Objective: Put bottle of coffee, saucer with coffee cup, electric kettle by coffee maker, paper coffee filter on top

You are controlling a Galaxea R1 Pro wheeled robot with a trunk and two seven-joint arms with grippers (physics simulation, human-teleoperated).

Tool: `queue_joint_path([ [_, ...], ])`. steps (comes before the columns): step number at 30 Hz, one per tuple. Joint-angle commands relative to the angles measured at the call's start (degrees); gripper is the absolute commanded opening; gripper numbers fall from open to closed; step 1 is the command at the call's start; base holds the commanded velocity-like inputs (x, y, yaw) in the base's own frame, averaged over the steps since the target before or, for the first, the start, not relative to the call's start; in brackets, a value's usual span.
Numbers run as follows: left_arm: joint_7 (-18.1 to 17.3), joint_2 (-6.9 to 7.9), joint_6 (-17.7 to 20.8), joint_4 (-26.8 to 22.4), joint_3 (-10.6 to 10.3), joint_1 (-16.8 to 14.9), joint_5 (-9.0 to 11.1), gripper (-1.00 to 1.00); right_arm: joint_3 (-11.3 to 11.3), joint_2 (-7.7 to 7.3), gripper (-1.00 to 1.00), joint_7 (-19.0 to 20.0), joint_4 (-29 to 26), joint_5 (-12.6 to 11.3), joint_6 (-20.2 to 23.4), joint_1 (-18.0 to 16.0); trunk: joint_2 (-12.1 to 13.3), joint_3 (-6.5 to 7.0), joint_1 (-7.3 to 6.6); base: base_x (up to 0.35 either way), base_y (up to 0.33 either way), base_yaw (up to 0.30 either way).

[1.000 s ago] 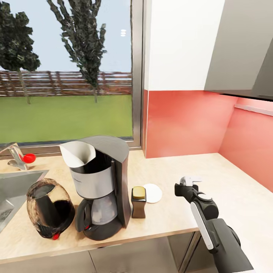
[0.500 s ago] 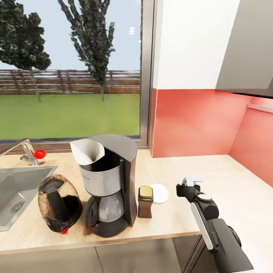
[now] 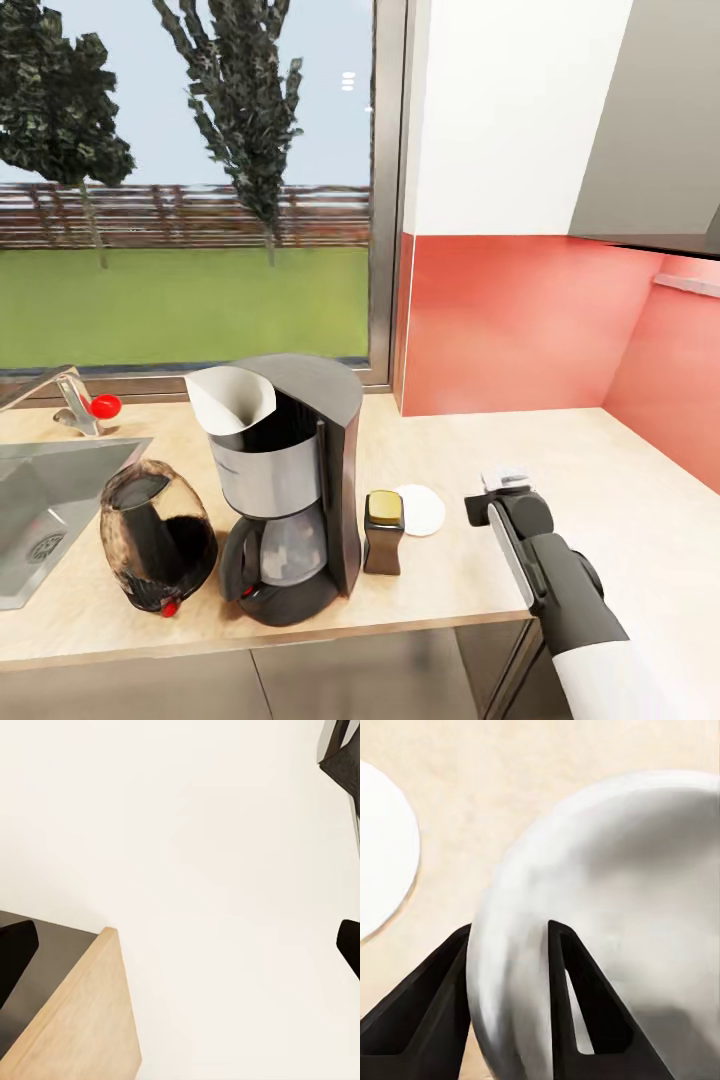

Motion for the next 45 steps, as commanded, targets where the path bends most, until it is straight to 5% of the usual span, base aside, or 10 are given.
queue_joint_path([
  [1, 0.15, 0.00, -0.15, -0.02, -0.41, 0.00, 0.28, 1.00, 0.13, -0.03, -1.00, 0.73, 0.95, 0.12, 0.31, -0.07, -0.11, -0.10, 0.03, 0.000, 0.000, 0.000],
  [8, 0.15, 0.00, -0.08, -0.02, -0.51, 0.00, 0.28, 1.00, 0.17, -0.03, -1.00, 8.63, 1.40, -0.10, 0.31, -0.08, -0.11, -0.10, 0.03, 0.065, 0.000, 0.000],
  [45, 0.16, 0.00, -0.24, -0.02, -0.34, 0.00, 0.28, 1.00, 0.13, -0.10, -1.00, 8.98, 1.64, -0.02, 0.31, -0.08, -0.11, -0.41, 0.03, 0.024, 0.000, 0.091],
])
